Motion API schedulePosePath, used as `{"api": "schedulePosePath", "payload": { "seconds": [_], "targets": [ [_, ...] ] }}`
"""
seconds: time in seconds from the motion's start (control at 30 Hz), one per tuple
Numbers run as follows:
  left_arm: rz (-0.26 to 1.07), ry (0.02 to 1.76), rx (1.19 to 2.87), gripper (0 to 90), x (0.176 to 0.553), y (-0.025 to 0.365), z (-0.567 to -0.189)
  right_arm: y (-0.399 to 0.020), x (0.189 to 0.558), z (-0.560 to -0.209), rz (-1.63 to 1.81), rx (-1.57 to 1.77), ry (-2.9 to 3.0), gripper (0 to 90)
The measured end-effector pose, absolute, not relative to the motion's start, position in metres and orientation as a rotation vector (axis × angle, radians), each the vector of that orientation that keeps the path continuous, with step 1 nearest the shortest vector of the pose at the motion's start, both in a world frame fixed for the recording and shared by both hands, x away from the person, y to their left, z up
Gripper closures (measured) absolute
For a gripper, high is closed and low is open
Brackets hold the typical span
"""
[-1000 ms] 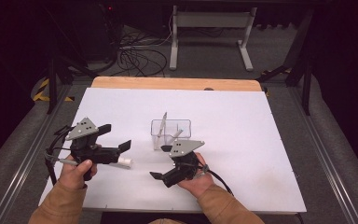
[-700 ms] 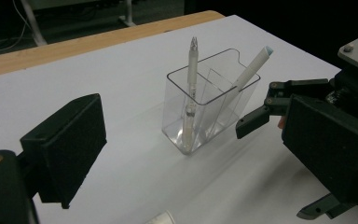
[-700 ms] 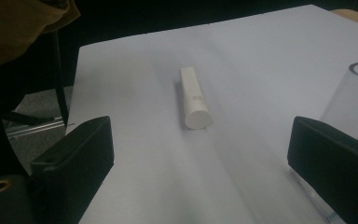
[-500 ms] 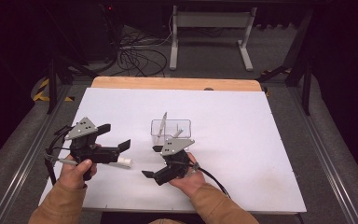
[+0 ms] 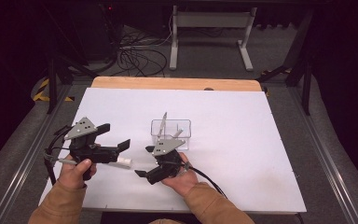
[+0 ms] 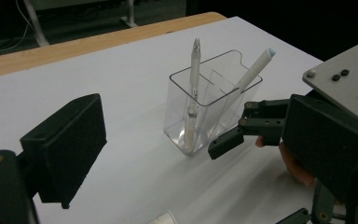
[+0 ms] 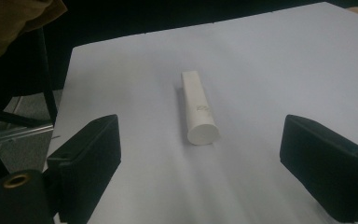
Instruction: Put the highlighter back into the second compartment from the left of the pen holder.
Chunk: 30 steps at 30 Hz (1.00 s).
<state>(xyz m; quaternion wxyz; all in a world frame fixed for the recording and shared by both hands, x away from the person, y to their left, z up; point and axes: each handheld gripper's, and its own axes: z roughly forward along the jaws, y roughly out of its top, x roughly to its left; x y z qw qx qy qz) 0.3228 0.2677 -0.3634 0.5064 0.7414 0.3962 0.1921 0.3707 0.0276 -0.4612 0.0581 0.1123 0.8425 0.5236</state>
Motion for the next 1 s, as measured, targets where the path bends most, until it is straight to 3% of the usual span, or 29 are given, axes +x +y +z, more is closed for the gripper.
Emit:
{"api": "schedulePosePath", "payload": {
  "seconds": [1.0],
  "targets": [
    [0.459, 0.962, 1.768, 7.0, 0.323, 0.272, -0.362, 0.068, 0.386, -0.486, 1.514, 0.388, 2.611, 24.7]
  ]
}}
